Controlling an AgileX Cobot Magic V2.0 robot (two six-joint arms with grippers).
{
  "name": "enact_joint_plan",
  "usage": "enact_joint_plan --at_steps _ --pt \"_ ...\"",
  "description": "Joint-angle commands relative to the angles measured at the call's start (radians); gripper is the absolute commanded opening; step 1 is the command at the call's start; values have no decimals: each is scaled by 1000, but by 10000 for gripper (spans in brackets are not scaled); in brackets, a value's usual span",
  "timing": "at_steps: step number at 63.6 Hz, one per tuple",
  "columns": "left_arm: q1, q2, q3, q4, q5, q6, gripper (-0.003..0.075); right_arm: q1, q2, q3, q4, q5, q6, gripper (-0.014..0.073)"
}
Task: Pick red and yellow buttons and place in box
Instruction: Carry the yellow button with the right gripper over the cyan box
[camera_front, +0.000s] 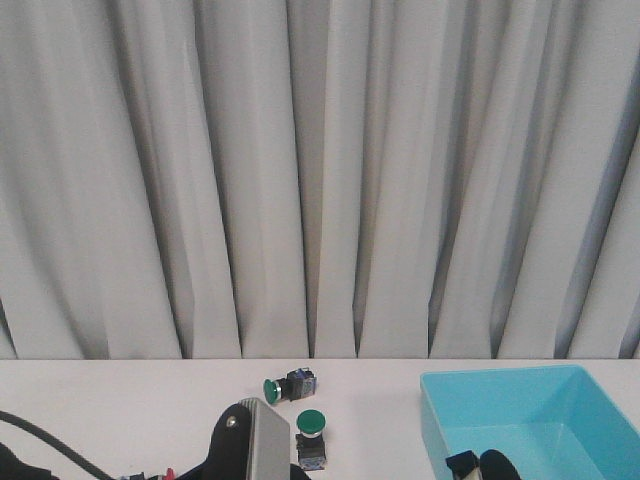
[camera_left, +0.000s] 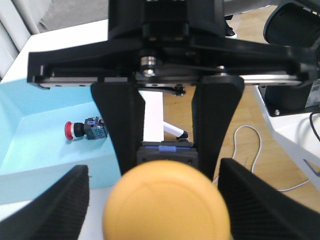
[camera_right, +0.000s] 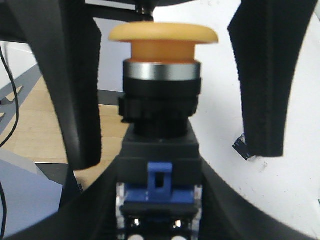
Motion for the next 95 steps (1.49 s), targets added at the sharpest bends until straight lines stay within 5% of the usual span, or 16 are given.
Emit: enact_joint_plan --at_steps 1,15,31,40,51,62,72,83,95 --pt "-1 -30 -24 -14 1 -45 550 1 -23 -31 31 -7 -4 234" --pt "-1 -30 -24 119 -88 -157 550 -1 -78 -44 -81 -58 62 234" --pt "-1 -30 -24 187 -215 -194 549 -1 -152 -92 -299 -136 305 234" --pt "-1 -28 -24 194 -282 -232 549 -3 -163 -97 -482 -303 599 234" --pt "-1 -24 -24 228 -365 -289 549 -3 -130 -96 -766 -424 1151 237" --pt "-1 -24 -24 227 -416 -298 549 -3 -46 -96 -1206 -375 1738 238" --pt "-1 -24 -24 225 -415 -298 549 -3 62 -123 -1475 -230 2031 241" --pt "-1 -24 -24 225 -410 -298 549 -55 190 -244 -1438 -101 2015 245" --pt "-1 -24 -24 225 -383 -298 549 -254 313 -348 -1068 -84 1708 245"
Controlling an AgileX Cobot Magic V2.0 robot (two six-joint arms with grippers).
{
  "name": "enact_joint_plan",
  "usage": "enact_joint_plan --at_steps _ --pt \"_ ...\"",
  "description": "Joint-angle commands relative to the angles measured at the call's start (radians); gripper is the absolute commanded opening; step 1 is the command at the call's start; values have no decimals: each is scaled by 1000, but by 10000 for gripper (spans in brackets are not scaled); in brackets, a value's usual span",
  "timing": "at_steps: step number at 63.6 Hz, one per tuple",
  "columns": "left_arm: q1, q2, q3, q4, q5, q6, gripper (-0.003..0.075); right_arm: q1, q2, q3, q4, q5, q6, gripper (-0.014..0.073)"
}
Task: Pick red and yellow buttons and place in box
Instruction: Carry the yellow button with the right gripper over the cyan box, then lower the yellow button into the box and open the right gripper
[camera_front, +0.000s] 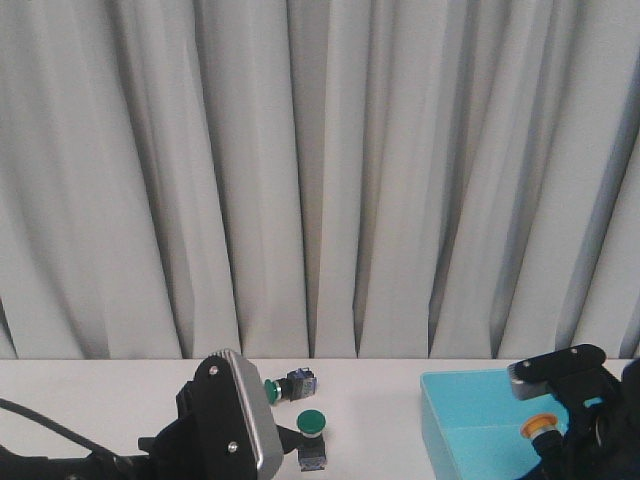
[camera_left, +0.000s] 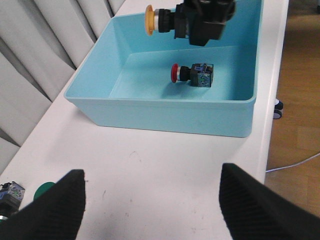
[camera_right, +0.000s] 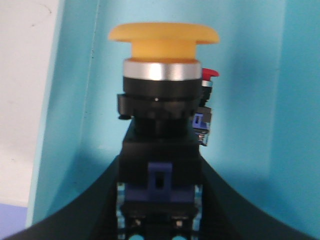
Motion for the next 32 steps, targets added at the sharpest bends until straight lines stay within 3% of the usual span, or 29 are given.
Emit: enact_joint_plan --at_steps 1,8,32 --pt "-1 -24 -24 -27 -3 -11 549 -90 27 -66 177 -15 -182 245" --pt "-1 -24 -24 -27 3 -11 549 -151 91 -89 298 -16 -293 245" --pt "-1 -24 -24 -28 15 -11 549 -165 263 -100 300 -76 -311 245"
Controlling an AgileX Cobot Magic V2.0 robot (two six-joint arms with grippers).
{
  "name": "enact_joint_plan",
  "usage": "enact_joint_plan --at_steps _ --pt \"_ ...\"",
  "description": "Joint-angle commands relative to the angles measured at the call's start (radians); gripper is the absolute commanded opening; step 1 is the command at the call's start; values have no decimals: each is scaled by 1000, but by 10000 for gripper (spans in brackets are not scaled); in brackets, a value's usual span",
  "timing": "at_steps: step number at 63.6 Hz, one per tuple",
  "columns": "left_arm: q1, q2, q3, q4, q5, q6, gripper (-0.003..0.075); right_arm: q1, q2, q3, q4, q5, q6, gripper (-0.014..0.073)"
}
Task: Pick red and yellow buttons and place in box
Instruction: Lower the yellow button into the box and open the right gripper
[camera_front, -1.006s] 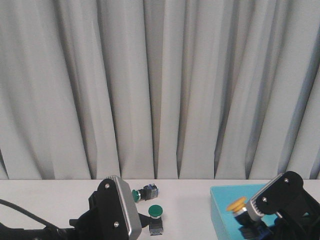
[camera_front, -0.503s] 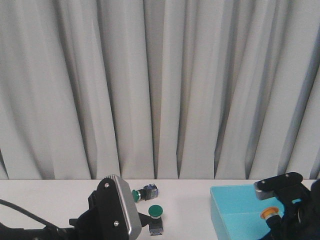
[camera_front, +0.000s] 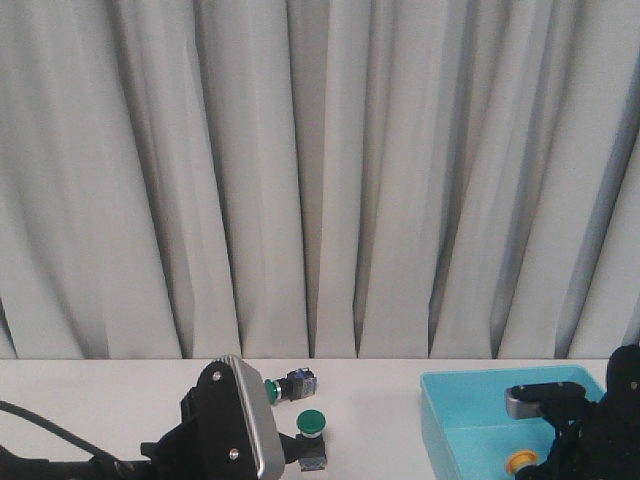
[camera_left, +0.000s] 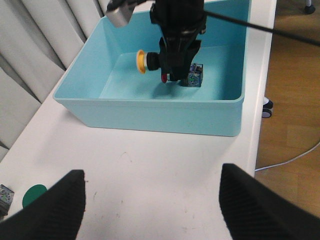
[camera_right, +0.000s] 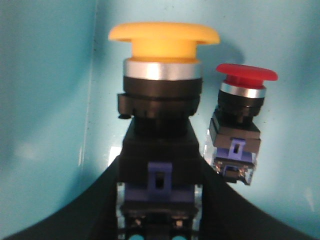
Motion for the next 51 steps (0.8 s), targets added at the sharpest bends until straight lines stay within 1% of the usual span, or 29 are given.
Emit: enact_joint_plan --at_steps 1,13,32,37,44,51 --pt "-1 -24 -24 -28 -15 -11 549 -6 -9 -31 7 -46 -15 245" --pt "-1 -24 -24 -27 -13 -11 549 -6 38 -31 7 -79 -21 245" --pt "-1 -24 -24 -27 -13 -11 549 -6 89 -31 8 -89 -34 253" --pt "-1 -24 -24 -27 -13 -11 549 -6 89 -31 8 -90 -33 281" --pt "-1 -24 -24 -27 -13 -11 549 -6 89 -31 8 -91 -35 351" --pt "-1 -24 -24 -27 -13 -11 549 -6 89 -31 8 -102 -40 401"
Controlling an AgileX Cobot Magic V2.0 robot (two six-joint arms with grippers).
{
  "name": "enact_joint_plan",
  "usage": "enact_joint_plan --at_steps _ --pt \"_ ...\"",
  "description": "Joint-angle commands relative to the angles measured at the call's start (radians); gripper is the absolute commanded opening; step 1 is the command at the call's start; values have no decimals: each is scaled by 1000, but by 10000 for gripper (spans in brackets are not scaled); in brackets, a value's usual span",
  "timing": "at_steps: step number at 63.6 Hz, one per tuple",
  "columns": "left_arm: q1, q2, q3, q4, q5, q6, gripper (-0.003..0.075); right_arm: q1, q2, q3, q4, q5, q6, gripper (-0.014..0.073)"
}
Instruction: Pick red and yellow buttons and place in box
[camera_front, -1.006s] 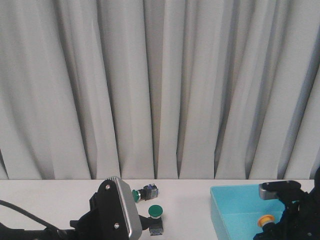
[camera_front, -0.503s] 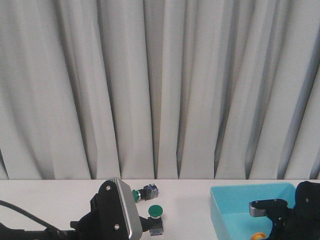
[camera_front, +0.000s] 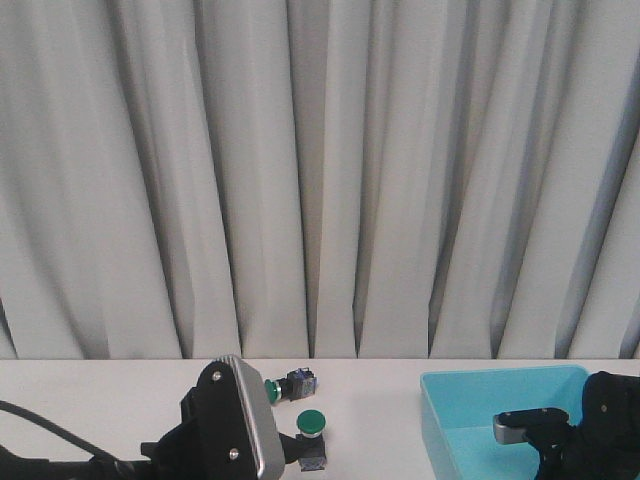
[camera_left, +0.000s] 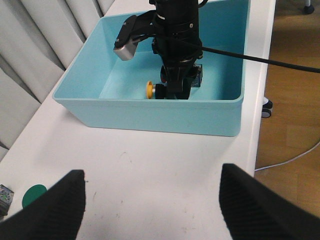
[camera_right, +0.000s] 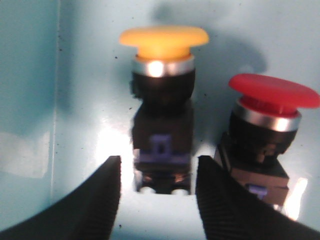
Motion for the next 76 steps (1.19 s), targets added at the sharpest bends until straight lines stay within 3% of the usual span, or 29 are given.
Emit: enact_joint_plan --at_steps 1,19,40,60,76 --pt "-1 -24 -24 -27 -13 -11 549 -6 -46 -27 6 -25 -15 405" --pt "-1 -24 -24 -27 -15 -11 549 -6 -197 -27 5 77 -15 400" --pt "-1 -24 -24 -27 -21 -11 549 -5 -596 -5 17 122 19 386" --pt "-1 -24 -24 -27 -34 -14 549 -2 -1129 421 -14 -145 11 347" --pt "-1 -24 -24 -27 -92 -149 524 -2 -1410 614 -14 -217 11 323"
